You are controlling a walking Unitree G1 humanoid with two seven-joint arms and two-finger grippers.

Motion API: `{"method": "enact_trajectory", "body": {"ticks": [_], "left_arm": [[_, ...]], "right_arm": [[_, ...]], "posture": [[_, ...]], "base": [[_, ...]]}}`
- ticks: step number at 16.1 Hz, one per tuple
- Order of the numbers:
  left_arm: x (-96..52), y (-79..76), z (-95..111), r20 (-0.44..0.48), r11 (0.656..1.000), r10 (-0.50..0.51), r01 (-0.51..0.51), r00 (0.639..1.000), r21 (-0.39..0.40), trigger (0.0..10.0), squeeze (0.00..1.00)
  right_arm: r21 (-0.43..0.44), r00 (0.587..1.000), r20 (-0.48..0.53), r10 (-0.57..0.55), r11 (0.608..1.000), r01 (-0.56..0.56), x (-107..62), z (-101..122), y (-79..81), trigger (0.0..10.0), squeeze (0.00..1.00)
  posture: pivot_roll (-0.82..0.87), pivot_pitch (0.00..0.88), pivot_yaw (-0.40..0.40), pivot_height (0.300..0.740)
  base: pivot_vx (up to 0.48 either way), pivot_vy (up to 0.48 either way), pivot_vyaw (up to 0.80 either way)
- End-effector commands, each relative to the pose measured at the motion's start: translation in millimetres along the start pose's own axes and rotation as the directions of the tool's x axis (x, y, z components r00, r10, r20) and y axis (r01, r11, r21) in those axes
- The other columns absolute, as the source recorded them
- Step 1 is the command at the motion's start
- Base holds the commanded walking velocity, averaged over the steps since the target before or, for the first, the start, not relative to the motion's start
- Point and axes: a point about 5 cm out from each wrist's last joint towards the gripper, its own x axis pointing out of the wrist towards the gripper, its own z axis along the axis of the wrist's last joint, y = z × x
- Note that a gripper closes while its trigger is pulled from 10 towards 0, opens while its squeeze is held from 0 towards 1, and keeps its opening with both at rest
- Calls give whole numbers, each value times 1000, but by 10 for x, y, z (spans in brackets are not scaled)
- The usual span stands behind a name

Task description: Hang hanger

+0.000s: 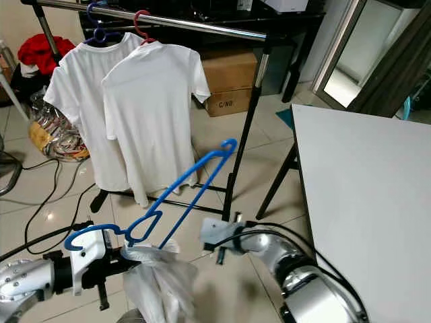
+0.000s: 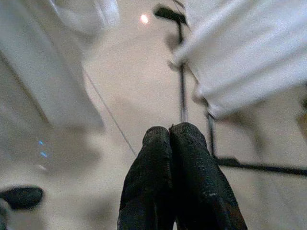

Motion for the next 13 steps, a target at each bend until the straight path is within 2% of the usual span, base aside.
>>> {"method": "enact_trajectory", "body": {"ticks": [1, 2, 3, 4, 7, 8, 9, 13], "left_arm": [[-10, 26, 101, 13, 999, -11, 11, 1000, 46, 10000, 0], [-15, 25, 113, 11, 998, -17, 17, 1000, 53, 10000, 0], [-29, 14, 170, 1, 996, -47, 47, 999, 82, 10000, 0], [-31, 11, 184, -1, 995, -54, 54, 999, 89, 10000, 0], [-87, 41, 247, -35, 988, -69, 73, 997, 139, 10000, 0], [-99, 51, 259, -37, 987, -69, 73, 997, 145, 10000, 0], [-119, 68, 278, -43, 985, -71, 76, 997, 155, 10000, 0], [-90, 45, 334, -56, 975, -113, 121, 992, 185, 10000, 0]], "right_arm": [[-24, 998, -53, -24, 999, 23, -52, -103, -26, 10000, 0], [-35, 998, -64, -18, 999, 15, -60, -126, -10, 10000, 0], [-59, 994, -104, 33, 997, -39, -69, -208, 104, 10000, 1000], [-62, 992, -113, 48, 997, -56, -68, -226, 140, 10000, 1000], [-107, 959, -208, 195, 969, -221, -49, -367, 512, 10000, 1000], [-119, 952, -214, 217, 962, -246, -44, -371, 558, 10000, 376], [-106, 949, -202, 241, 958, -265, -17, -338, 604, 10000, 0], [-171, 956, -157, 249, 946, -275, 94, -162, 622, 10000, 0]], "posture": [[158, 0, -57, 740], [159, 0, -57, 740], [164, 0, -59, 740], [164, 0, -59, 740], [177, 0, -61, 740], [180, 0, -60, 740], [184, 0, -60, 740], [193, 0, -60, 740]], "base": [[0, 0, 0], [0, 0, 0], [0, 0, 0], [0, 0, 0], [0, 0, 0], [0, 0, 0], [0, 0, 0], [0, 0, 0]]}}
